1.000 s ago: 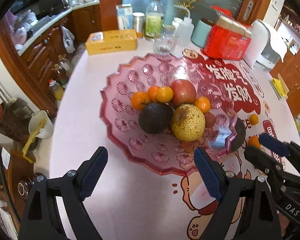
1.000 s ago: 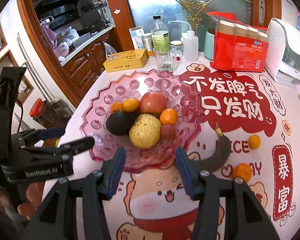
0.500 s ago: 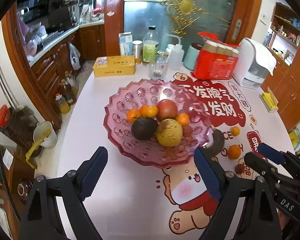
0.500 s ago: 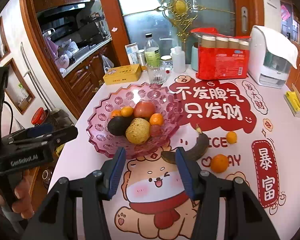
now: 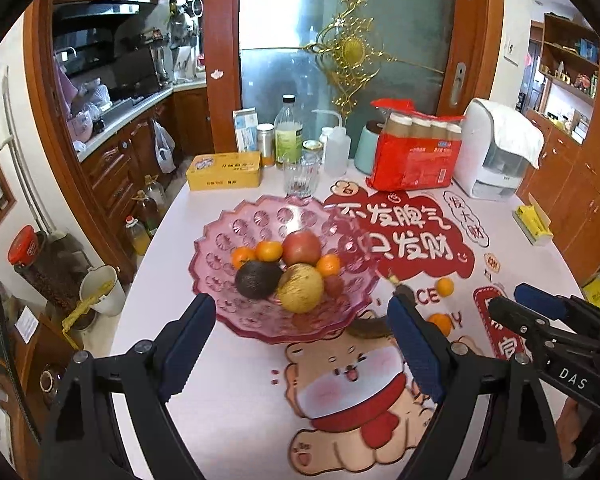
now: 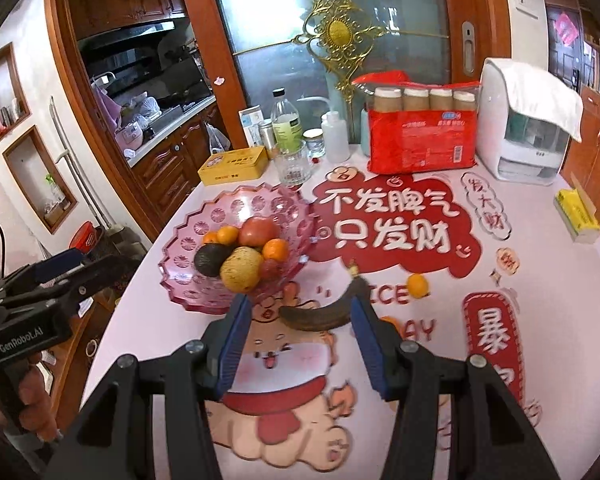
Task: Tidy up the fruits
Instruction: 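Withdraw both tools from the bowl toward the remaining fruits, then reach the left tool around the dark banana while the right tool reaches an orange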
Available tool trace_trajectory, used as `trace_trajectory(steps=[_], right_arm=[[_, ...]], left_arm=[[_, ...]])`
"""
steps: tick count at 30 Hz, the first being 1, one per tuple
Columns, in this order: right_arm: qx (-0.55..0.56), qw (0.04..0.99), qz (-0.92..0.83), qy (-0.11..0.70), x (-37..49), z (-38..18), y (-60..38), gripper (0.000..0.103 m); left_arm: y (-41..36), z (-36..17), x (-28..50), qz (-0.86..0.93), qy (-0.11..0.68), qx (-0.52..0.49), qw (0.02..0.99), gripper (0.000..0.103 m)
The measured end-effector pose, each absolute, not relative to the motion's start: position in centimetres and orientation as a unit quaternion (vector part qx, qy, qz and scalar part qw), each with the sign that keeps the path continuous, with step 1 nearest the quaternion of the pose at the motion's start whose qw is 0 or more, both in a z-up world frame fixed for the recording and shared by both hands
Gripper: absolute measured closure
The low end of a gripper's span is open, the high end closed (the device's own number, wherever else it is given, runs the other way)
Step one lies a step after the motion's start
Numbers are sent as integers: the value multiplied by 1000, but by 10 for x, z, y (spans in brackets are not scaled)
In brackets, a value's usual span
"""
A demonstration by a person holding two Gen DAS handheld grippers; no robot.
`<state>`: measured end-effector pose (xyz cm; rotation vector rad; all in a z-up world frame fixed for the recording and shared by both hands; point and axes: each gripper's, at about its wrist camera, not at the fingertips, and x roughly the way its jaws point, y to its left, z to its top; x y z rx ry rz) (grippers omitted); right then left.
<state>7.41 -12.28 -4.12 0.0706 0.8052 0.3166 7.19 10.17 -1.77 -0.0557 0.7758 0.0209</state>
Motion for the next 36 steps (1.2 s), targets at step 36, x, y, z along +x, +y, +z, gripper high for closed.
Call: trace_trajectory(steps=[36], right_arm=[[-22, 814, 269, 515, 181, -196, -183, 51]], left_arm=[[-38, -204, 180, -63, 511, 97, 852, 22]])
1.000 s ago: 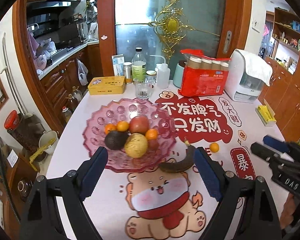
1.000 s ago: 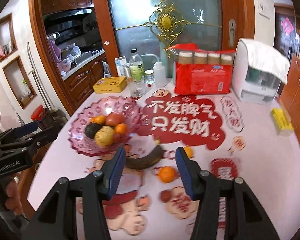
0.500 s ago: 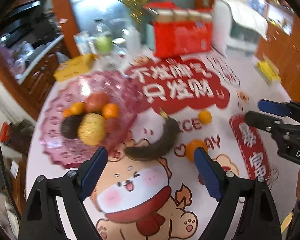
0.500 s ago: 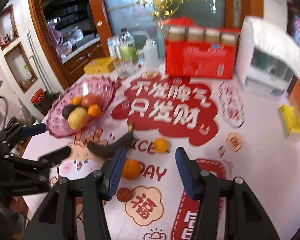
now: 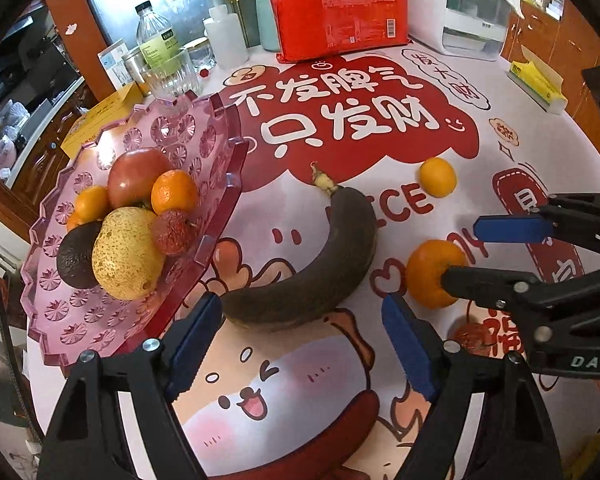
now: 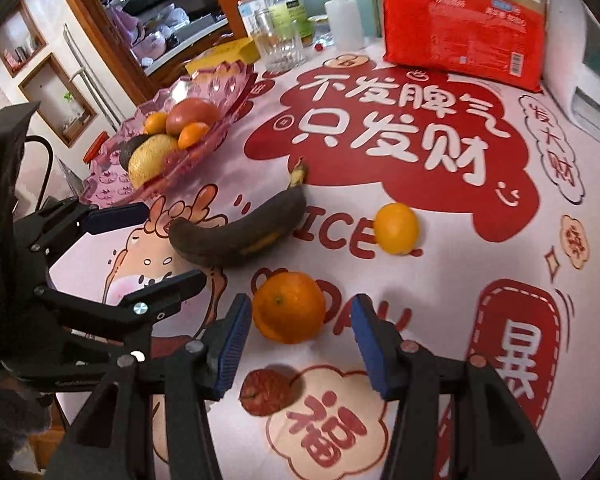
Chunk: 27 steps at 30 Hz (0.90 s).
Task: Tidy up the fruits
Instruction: 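Reach the left tool around the dark banana while the right tool reaches an orange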
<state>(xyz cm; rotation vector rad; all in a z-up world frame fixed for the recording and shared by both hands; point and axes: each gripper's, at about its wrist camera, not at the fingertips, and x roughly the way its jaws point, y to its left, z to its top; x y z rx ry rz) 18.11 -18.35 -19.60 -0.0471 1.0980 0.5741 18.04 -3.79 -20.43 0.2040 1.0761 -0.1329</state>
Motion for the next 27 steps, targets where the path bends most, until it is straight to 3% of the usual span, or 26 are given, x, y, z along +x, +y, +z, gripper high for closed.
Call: trace_trajectory(steps=[9, 12, 20, 23, 27], right_arm=[[12, 783, 302, 544, 195, -219, -177, 51], [31, 767, 324, 554, 194, -223, -176, 63], [23, 788, 289, 543, 188, -218, -195, 64], [45, 789, 275, 547, 189, -219, -211, 64], [61, 791, 265, 549, 190, -220, -222, 64]], left_arm=[[-35, -215, 190, -61, 516, 109, 847, 27], [-36, -216, 194, -65, 518, 108, 846, 27], [-49, -221, 208, -85, 520, 113, 842, 28], [-53, -225, 214, -89, 524, 119, 839, 30], [-66, -230, 218, -115, 535, 132, 827, 44]])
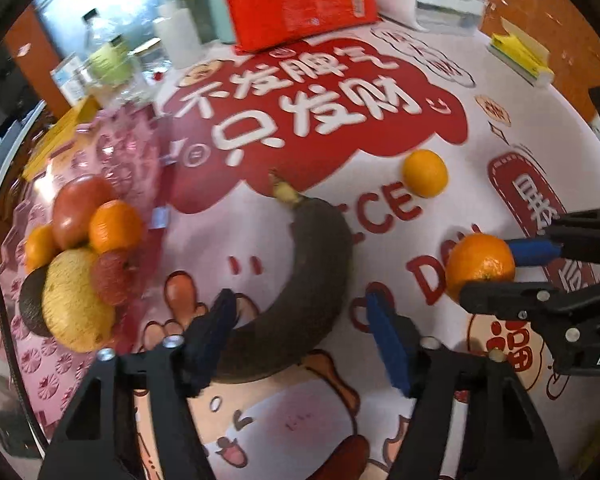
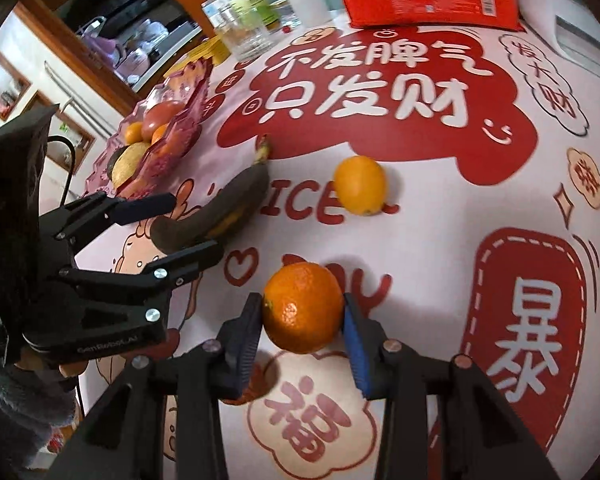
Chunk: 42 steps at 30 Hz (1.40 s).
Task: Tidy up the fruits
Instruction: 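Reach the left tool around the dark banana while the right tool reaches an orange, then grasp the banana with the left tool while the right tool grasps the orange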
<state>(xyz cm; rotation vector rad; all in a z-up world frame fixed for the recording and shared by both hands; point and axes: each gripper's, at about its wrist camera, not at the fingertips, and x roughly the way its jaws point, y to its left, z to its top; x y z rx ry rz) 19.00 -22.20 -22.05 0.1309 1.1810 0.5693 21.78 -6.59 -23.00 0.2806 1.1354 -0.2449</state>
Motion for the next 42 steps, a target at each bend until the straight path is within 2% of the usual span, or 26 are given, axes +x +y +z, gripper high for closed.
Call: trace_trajectory(steps=[6, 14, 16, 18, 28, 42], right_arm=[[66, 793, 256, 548, 187, -220, -225, 64], [70, 794, 249, 550, 184, -220, -229, 64], [72, 795, 248, 549, 182, -218, -232, 64], [72, 796, 249, 546, 180, -216, -233, 64], [75, 806, 250, 532, 166, -199, -236, 64], [60, 826, 258, 496, 131, -151, -226, 64]], left_arm=[[-80, -240, 226, -103, 551, 179, 808, 50], [-76, -243, 241, -103, 583, 129, 796, 52], [-75, -242, 241, -97, 585, 122, 796, 60], [-73, -240, 239, -97, 589, 108, 795, 63], [-61, -214, 194, -85, 582, 39, 808, 72], [-29, -126, 123, -82, 534, 0, 841, 72]])
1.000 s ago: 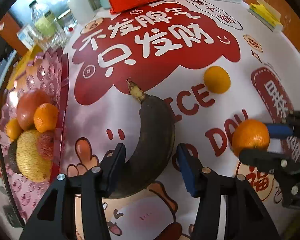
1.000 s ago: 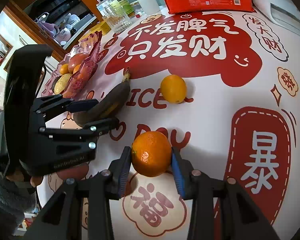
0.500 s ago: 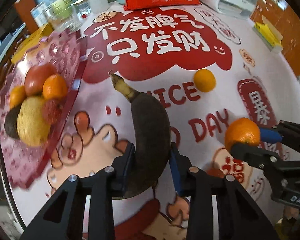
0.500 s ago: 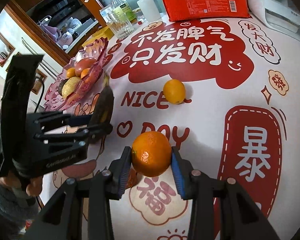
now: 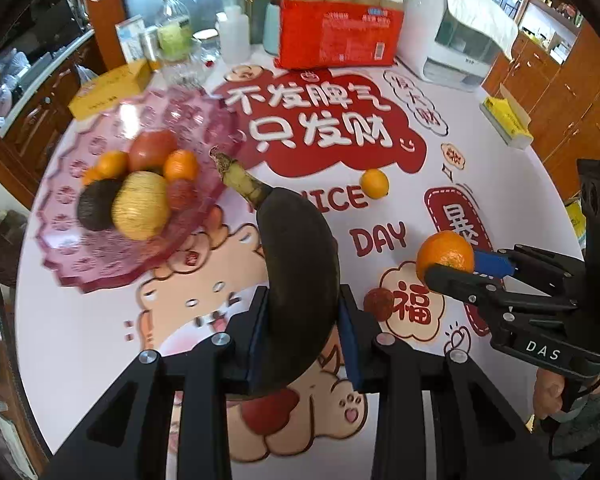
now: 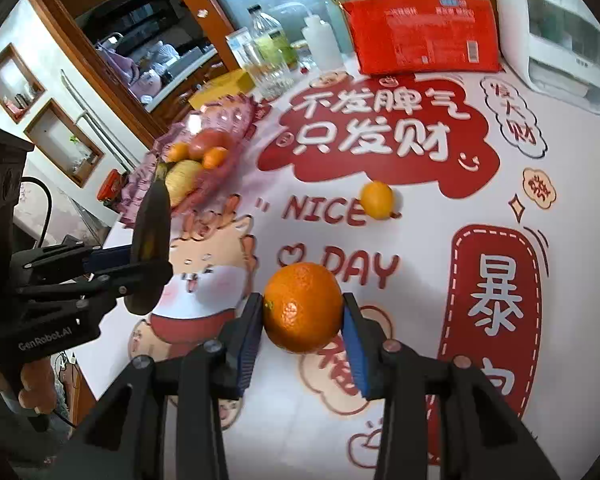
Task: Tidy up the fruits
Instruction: 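Grasp the banana with the left tool while the right tool grasps the orange, then carry the banana and orange with both tools over the pink bowl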
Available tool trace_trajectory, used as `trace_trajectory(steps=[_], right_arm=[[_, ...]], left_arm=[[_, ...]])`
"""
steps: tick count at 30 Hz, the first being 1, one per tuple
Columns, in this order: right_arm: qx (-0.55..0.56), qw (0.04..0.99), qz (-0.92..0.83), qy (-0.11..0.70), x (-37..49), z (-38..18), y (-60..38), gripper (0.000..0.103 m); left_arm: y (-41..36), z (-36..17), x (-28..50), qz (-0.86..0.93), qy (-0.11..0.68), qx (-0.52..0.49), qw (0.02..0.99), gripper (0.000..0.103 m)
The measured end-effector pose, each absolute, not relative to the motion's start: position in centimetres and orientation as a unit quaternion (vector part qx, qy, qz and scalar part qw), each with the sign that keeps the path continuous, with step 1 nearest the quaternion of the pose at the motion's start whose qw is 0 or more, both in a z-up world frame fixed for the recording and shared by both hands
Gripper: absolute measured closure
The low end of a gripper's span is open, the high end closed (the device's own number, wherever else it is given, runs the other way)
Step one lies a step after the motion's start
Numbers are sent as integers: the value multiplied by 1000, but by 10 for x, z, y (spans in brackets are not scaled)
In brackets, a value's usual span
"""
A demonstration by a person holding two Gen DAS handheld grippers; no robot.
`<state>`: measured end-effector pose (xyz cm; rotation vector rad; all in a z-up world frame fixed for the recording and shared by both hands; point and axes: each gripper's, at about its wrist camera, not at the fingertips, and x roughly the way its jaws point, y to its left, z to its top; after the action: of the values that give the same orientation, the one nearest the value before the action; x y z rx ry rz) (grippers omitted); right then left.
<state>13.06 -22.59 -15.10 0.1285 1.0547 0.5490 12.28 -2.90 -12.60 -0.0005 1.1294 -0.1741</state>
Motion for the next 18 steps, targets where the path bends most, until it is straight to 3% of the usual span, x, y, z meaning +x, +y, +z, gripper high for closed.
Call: trace_trajectory(steps=[18], right_arm=[[12, 882, 291, 370, 105, -4, -119, 64]], left_arm=[[113, 11, 111, -31, 458, 57, 886, 73]])
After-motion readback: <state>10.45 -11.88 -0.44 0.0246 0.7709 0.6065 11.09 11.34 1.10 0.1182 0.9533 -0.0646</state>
